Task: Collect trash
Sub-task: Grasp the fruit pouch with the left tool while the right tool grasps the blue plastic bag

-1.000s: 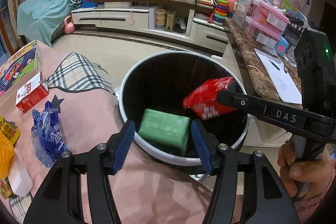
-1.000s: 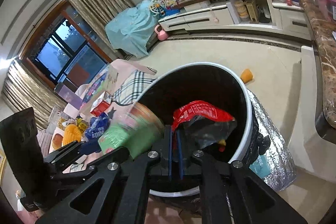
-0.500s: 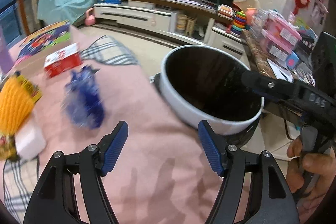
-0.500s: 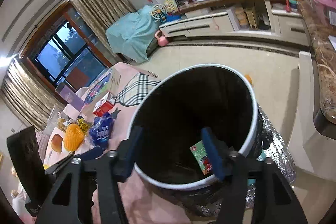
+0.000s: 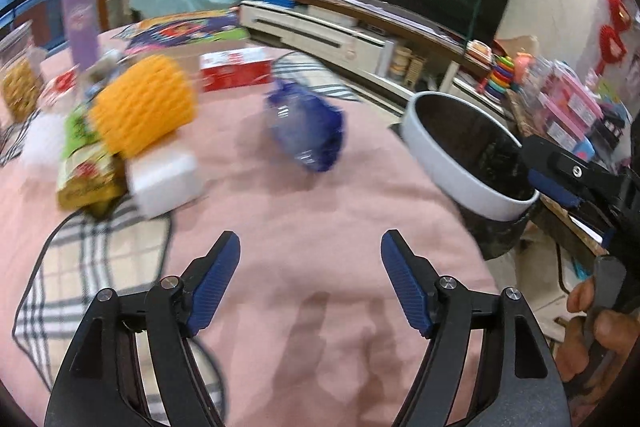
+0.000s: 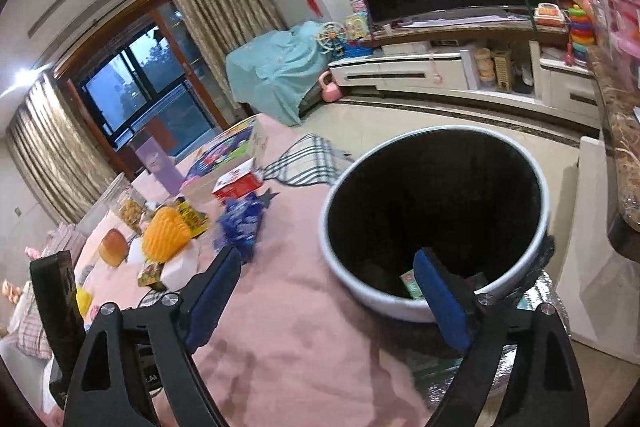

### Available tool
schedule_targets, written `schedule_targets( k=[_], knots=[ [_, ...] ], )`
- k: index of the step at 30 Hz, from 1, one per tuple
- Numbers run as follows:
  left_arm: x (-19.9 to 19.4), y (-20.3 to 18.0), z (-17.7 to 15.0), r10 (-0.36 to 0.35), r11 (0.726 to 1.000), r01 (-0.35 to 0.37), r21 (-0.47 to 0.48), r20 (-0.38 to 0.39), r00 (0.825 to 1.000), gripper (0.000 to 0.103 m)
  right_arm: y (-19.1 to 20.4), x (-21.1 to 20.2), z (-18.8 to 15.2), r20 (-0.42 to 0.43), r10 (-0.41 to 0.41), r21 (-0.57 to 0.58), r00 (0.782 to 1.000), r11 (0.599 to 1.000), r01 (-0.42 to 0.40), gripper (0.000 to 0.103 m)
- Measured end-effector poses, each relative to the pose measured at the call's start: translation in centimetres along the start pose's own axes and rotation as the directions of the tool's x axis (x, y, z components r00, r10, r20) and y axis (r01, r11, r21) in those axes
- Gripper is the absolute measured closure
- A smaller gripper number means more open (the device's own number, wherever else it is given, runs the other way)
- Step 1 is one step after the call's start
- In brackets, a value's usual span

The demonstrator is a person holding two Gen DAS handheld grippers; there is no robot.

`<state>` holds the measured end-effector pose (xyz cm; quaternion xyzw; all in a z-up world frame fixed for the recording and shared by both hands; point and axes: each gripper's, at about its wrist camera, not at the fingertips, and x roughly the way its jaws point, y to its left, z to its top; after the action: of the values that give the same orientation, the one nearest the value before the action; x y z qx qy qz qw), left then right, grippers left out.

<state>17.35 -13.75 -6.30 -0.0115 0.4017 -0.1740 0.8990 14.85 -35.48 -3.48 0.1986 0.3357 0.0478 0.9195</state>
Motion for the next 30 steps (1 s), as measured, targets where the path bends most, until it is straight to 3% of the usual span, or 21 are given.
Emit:
schedule_targets(
  k=[18,30],
  knots=[
    [-2.2,8.8,-2.5,0.119,0.98,-0.117,-0.159,0.0,0.993,0.027,6.1,4.2,-2.9,-0.085,0.068,-0.069,0.994,0.995,-0.074,0.012],
    [-1.9,12.3,-1.1,0.151,0.96,-0.147,-0.239,0.001,0.989,0.027,7.8,6.8,-2.6,-0.102,0.067,-0.102,0.993,0.992,-0.077,0.012]
  ],
)
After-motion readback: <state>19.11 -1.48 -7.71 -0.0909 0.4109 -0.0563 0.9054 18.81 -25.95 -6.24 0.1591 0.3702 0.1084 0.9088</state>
